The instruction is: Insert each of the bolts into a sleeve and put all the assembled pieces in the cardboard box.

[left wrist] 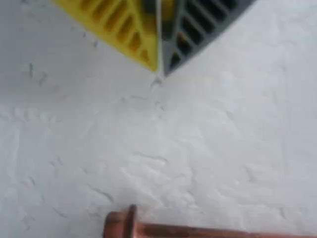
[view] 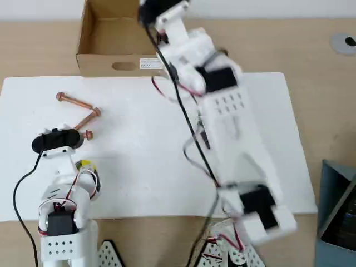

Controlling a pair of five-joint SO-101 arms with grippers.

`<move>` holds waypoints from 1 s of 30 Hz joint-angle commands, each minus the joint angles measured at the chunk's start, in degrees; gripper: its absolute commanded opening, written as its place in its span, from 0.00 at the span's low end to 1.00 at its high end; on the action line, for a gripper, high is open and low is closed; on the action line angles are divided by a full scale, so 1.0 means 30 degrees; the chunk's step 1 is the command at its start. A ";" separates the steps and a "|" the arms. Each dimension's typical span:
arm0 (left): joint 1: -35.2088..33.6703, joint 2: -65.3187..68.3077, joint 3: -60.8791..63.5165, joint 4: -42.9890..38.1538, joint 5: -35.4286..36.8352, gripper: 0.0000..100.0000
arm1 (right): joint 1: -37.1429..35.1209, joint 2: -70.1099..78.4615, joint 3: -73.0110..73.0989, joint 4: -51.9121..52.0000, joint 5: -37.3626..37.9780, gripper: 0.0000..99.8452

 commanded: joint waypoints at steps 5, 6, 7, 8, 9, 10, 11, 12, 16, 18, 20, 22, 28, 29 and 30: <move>-0.0029 -0.0161 -0.0088 -0.0352 -0.0176 0.00 | 0.0015 0.9363 -1.1853 -0.0557 0.4190 0.01; -0.0029 -0.0161 -0.0088 -0.0352 -0.0176 0.00 | -0.0103 1.0593 -1.3260 -0.0557 0.4718 0.01; -0.0029 -0.0161 -0.0088 -0.0352 -0.0176 0.00 | -0.0190 1.1883 -1.4667 -0.0557 0.5275 0.01; -0.0029 -0.0161 -0.0088 -0.0352 -0.0176 0.00 | -0.0249 1.3055 -1.5985 -0.0557 0.5802 0.01; -0.0029 -0.0161 -0.0088 -0.0352 -0.0176 0.00 | -0.0366 1.4286 -1.7363 -0.0557 0.6418 0.01; -0.0029 -0.0161 -0.0088 -0.0352 -0.0176 0.00 | -0.0571 1.5429 -1.8681 -0.0557 0.7033 0.01; -0.0029 -0.0161 -0.0088 -0.0352 -0.0176 0.00 | -0.0689 1.6630 -1.9971 -0.0557 0.7560 0.01; -0.0029 -0.0161 -0.0088 -0.0352 -0.0176 0.00 | -0.0777 1.7744 -2.1231 -0.0557 0.8059 0.01; -0.0029 -0.0161 -0.0088 -0.0352 -0.0176 0.00 | -0.1040 2.1700 -2.5685 -0.0557 0.9026 0.01; -0.0029 -0.0161 -0.0088 -0.0352 -0.0176 0.00 | -0.1128 2.3106 -2.7121 -0.0557 0.9201 0.01; 0.0000 -0.0161 -0.0088 -0.0352 -0.0176 0.00 | -0.1216 2.3429 -2.6974 -0.0557 0.9231 0.01; 0.0000 -0.0161 -0.0088 -0.0352 -0.0176 0.00 | -0.1275 2.3341 -2.6828 -0.0557 0.9201 0.03; 0.0000 -0.0161 -0.0117 -0.0322 -0.0176 0.00 | -0.1451 2.3341 -2.6799 -0.0557 0.9172 0.13; 0.0000 -0.0161 -0.0117 -0.0322 -0.0176 0.00 | -0.1451 2.3341 -2.6799 -0.0557 0.9172 0.13; 0.0000 -0.0161 -0.0117 -0.0322 -0.0176 0.00 | -0.1451 2.3341 -2.6799 -0.0527 0.9172 0.13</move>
